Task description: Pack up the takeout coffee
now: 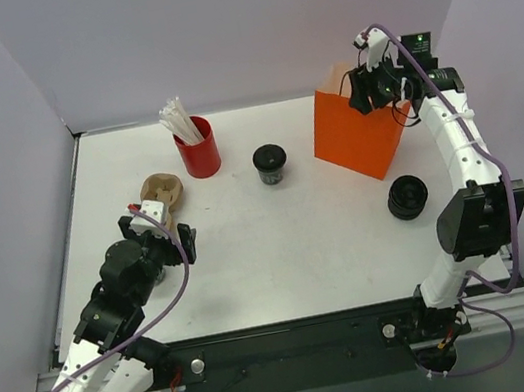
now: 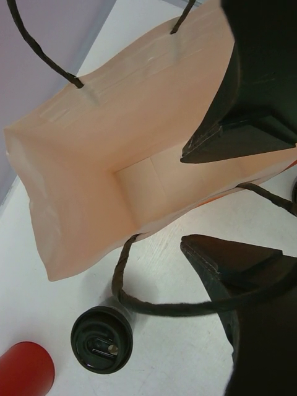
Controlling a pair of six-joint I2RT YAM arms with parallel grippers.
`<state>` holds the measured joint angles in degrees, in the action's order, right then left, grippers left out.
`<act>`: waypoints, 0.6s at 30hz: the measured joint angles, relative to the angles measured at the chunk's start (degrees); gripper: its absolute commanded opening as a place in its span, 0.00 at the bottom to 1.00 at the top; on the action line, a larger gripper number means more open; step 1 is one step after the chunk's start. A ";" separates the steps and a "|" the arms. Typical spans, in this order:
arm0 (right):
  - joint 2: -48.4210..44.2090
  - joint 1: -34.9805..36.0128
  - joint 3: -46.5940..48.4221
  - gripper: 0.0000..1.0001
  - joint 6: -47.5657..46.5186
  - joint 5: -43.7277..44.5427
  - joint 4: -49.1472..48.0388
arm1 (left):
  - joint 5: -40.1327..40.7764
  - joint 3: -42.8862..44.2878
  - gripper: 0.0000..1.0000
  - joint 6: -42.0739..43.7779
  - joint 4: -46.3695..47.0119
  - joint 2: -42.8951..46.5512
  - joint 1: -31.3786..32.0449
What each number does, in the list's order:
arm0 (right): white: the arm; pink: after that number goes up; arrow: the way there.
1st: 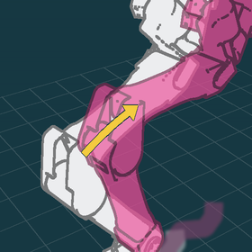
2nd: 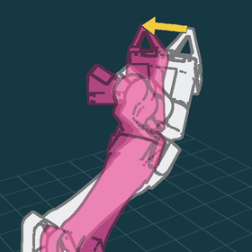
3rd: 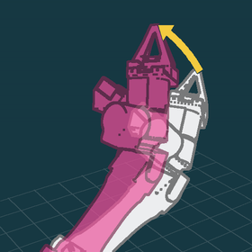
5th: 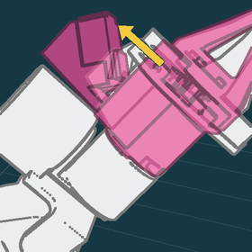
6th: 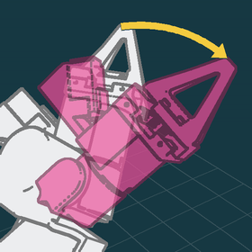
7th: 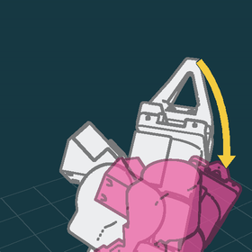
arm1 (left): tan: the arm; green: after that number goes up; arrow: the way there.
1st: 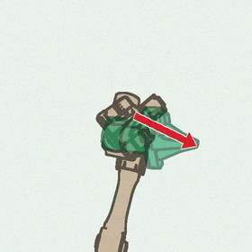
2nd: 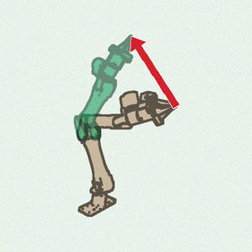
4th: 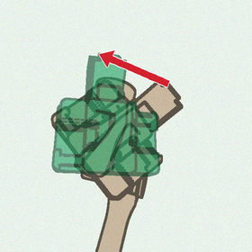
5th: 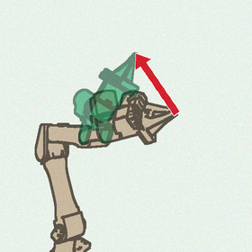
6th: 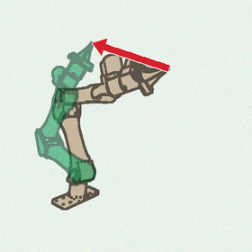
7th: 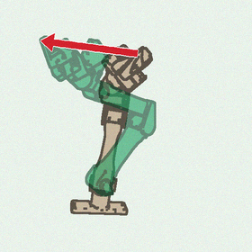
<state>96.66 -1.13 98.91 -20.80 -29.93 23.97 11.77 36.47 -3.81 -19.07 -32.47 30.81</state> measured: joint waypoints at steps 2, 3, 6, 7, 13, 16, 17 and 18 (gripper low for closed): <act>0.72 0.00 0.00 0.39 -0.90 -0.35 0.15 | -0.07 -0.02 0.94 0.02 0.00 -0.02 0.00; 1.11 0.00 0.00 0.30 -1.40 -0.46 0.35 | -0.07 -0.02 0.94 0.02 0.00 -0.02 0.00; 1.90 -0.02 0.00 0.06 -3.10 -1.16 0.66 | -0.11 -0.04 0.94 0.04 0.00 -0.02 0.00; 2.08 -0.02 0.00 0.02 -3.85 -1.36 0.70 | -0.11 -0.04 0.94 0.04 0.00 -0.02 0.00; 2.62 -0.02 2.10 0.00 -7.85 -1.60 1.16 | -0.09 -0.07 0.94 0.07 0.02 0.04 0.00; 2.51 0.00 3.91 0.00 -9.64 -1.62 1.07 | -0.07 -0.13 0.94 0.09 0.02 0.15 0.00; 2.38 0.00 4.24 0.00 -10.05 -1.60 1.05 | -0.04 -0.13 0.94 0.09 0.02 0.22 0.00; 2.12 0.11 4.42 0.00 -10.75 -1.62 0.96 | -0.04 -0.13 0.93 0.11 0.02 0.39 0.00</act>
<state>98.78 -1.02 103.33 -31.55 -31.55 24.93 11.73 36.34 -3.70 -19.05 -32.08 30.81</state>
